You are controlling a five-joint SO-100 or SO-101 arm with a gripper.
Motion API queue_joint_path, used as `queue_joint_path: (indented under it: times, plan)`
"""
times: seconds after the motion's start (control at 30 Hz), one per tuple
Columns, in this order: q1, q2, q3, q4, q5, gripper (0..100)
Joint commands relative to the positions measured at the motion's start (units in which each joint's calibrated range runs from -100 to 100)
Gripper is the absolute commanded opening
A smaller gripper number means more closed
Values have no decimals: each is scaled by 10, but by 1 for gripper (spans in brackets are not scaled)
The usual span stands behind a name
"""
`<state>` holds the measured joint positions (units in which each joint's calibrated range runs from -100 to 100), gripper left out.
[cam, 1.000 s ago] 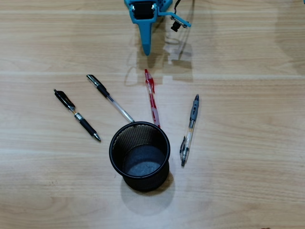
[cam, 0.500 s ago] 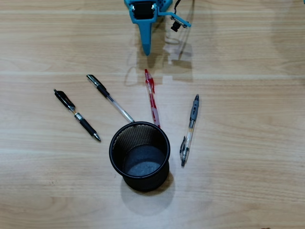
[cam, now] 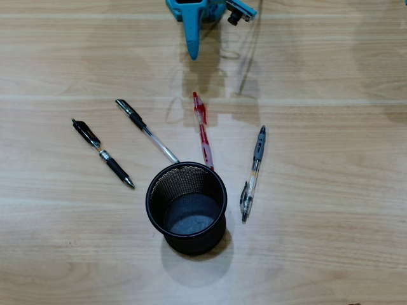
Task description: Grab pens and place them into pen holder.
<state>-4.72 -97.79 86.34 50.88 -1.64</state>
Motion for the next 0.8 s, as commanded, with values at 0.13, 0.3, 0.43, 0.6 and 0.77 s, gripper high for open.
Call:
queue_joint_path:
  times: [0.13,0.3,0.43,0.6,0.77]
  plan:
    - [49,0,-40,83,-116,2]
    - [68,28,-61,151,-183,3]
    - [70,91,-111,151,-202,3]
    - [77,199,-194,157,-203,3]
    - [85,311,-269,151,-222,3]
